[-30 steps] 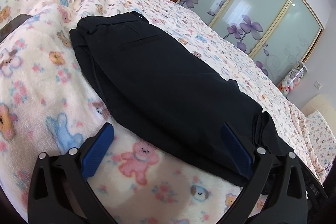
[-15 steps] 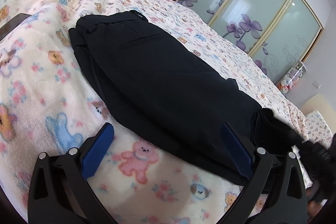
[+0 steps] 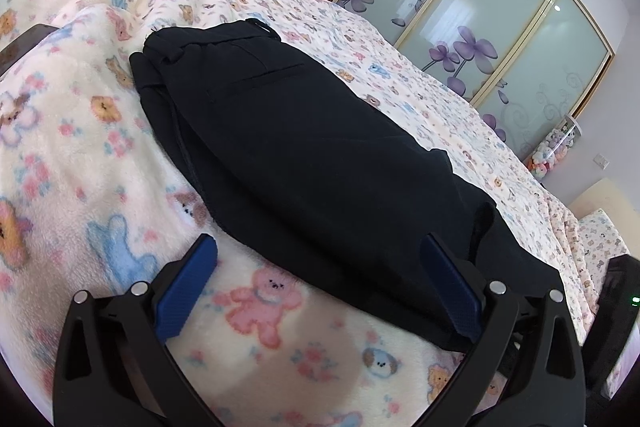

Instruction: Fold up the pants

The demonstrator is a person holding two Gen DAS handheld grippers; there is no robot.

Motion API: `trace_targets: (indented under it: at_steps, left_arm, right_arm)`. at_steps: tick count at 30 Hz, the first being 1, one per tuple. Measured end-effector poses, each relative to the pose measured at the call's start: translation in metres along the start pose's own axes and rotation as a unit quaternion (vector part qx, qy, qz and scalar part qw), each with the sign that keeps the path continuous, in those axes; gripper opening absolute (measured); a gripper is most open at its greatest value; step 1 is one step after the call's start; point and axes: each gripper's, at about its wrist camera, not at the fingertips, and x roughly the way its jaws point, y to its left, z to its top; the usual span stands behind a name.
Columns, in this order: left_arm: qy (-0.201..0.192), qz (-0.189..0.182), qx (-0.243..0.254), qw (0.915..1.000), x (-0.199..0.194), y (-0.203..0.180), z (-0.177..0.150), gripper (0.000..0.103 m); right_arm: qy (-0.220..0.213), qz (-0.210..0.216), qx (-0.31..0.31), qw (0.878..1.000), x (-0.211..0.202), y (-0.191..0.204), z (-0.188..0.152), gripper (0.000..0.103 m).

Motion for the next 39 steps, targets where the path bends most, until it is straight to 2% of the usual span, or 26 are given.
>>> trace_targets:
  at_steps: [4,6,8,10,12,14,16,17,18,19,20,22,23,25,26,28,30,32,33,35,39]
  left_arm:
    - [0.000,-0.001,-0.001,1.0000,0.000,-0.001,0.000,0.101]
    - [0.000,-0.002,-0.001,1.0000,0.000,0.000,0.000,0.101]
    - [0.001,-0.001,0.000,1.0000,0.000,0.000,0.001,0.101]
    - [0.000,-0.002,-0.001,1.0000,0.000,0.000,0.000,0.101]
    - [-0.001,-0.002,-0.001,1.0000,0.000,0.000,0.000,0.101]
    - [-0.003,-0.007,-0.003,1.0000,-0.001,0.001,0.001,0.101]
    - [-0.004,-0.015,-0.008,0.9998,-0.003,0.002,0.001,0.101]
    - [-0.009,-0.028,-0.017,0.9994,-0.006,0.004,0.003,0.101]
    - [-0.013,-0.039,-0.025,0.9989,-0.009,0.007,0.003,0.101]
    - [-0.017,-0.053,-0.037,0.9978,-0.012,0.010,0.005,0.101]
    - [-0.022,-0.072,-0.056,0.9956,-0.016,0.014,0.008,0.101]
    - [-0.027,-0.115,-0.100,0.9880,-0.023,0.026,0.015,0.101]
    - [-0.027,-0.140,-0.127,0.9817,-0.026,0.035,0.019,0.101]
    - [-0.021,-0.176,-0.169,0.9697,-0.028,0.050,0.027,0.101]
    - [-0.017,-0.193,-0.192,0.9621,-0.027,0.059,0.032,0.101]
    - [-0.009,-0.215,-0.213,0.9530,-0.023,0.069,0.042,0.101]
    - [-0.014,-0.217,-0.201,0.9550,-0.021,0.070,0.049,0.101]
    - [-0.014,-0.213,-0.183,0.9597,-0.019,0.070,0.052,0.101]
    - [-0.001,-0.208,-0.181,0.9611,-0.015,0.070,0.051,0.101]
    - [0.037,-0.189,-0.177,0.9652,-0.002,0.070,0.047,0.101]
    - [0.048,-0.147,-0.145,0.9773,0.003,0.057,0.044,0.099]
  right_arm:
    - [-0.038,0.038,0.032,0.998,-0.011,-0.002,0.002,0.061]
    - [-0.004,0.040,0.055,0.998,0.008,-0.012,0.000,0.061]
    - [-0.011,0.057,0.067,0.996,0.005,-0.017,-0.001,0.061]
    - [-0.033,0.090,0.096,0.991,-0.011,-0.024,0.001,0.061]
    - [-0.075,0.134,0.142,0.978,-0.031,-0.040,0.001,0.061]
    - [-0.103,0.145,0.174,0.969,-0.041,-0.055,0.002,0.061]
    - [-0.086,0.152,0.204,0.963,-0.032,-0.067,0.002,0.061]
    - [-0.059,0.158,0.215,0.962,-0.020,-0.070,-0.001,0.061]
    - [-0.010,0.159,0.216,0.963,0.000,-0.069,-0.005,0.061]
    - [0.014,0.144,0.200,0.969,0.012,-0.064,-0.009,0.061]
    - [0.003,0.130,0.175,0.976,0.012,-0.057,-0.011,0.061]
    - [-0.015,0.128,0.159,0.979,0.002,-0.049,-0.009,0.064]
    - [-0.032,0.158,0.163,0.973,-0.007,-0.050,-0.009,0.066]
    - [-0.066,0.204,0.170,0.962,-0.019,-0.056,-0.012,0.085]
    - [-0.084,0.218,0.172,0.957,-0.024,-0.059,-0.015,0.089]
    - [-0.114,0.247,0.180,0.945,-0.027,-0.066,-0.024,0.089]
    - [-0.117,0.265,0.201,0.936,-0.020,-0.071,-0.031,0.089]
    - [-0.113,0.268,0.211,0.933,-0.013,-0.073,-0.033,0.089]
    - [-0.113,0.270,0.210,0.933,-0.012,-0.073,-0.031,0.089]
    - [-0.113,0.273,0.206,0.933,-0.010,-0.072,-0.029,0.089]
    - [-0.116,0.279,0.208,0.930,-0.017,-0.079,-0.033,0.091]
